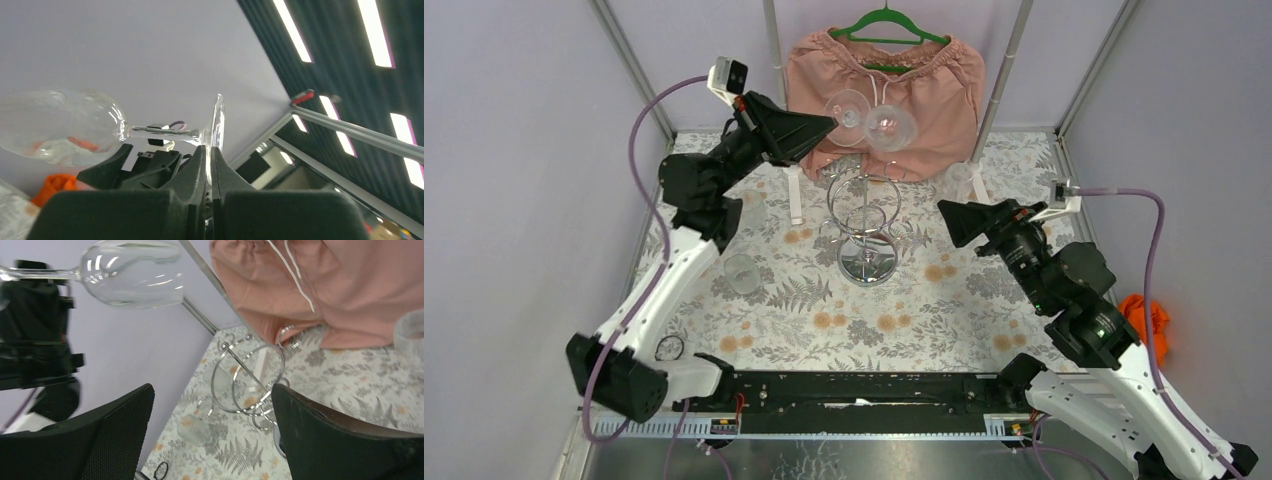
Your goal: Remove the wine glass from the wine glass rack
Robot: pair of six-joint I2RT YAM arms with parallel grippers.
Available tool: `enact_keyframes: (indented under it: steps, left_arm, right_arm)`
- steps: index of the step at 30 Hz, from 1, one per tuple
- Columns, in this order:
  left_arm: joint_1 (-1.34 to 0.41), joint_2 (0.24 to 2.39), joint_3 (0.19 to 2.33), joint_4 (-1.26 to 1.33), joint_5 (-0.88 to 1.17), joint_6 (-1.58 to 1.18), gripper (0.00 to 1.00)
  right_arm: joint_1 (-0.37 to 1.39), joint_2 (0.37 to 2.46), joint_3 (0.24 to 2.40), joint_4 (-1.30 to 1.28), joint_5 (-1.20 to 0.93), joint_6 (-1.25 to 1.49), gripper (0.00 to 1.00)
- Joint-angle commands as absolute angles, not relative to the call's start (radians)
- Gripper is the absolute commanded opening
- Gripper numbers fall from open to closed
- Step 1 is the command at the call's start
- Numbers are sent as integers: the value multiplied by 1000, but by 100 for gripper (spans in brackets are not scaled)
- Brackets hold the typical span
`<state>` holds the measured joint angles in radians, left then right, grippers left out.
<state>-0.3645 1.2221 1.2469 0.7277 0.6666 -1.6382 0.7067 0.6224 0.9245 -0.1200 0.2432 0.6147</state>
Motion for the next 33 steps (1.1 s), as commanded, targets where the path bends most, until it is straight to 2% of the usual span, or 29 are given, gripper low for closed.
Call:
enact_keyframes:
  steps: [1, 4, 7, 19, 26, 33]
  left_arm:
    - [-369, 1329, 1261, 1288, 681, -1879, 0]
    - [-369, 1444, 1270, 1511, 652, -2042, 0]
    - [-370, 1517, 1251, 1607, 632, -2123, 0]
    - [-336, 1565, 1325, 1612, 623, -2174, 0]
    - [-229, 1525, 1243, 1615, 593, -2262, 0]
    - [-118, 1501, 1237, 1618, 605, -2331, 0]
  right_arm:
    - [704, 620, 942, 41, 193, 561, 95]
    - [704, 627, 939, 90, 140, 548, 95]
    - [704, 633, 941, 117, 114, 525, 95]
    - [700, 789, 1092, 179, -121, 420, 95]
    - [645, 889, 1216, 212, -338, 374, 94]
    - [541, 999, 1283, 305, -518, 472, 95]
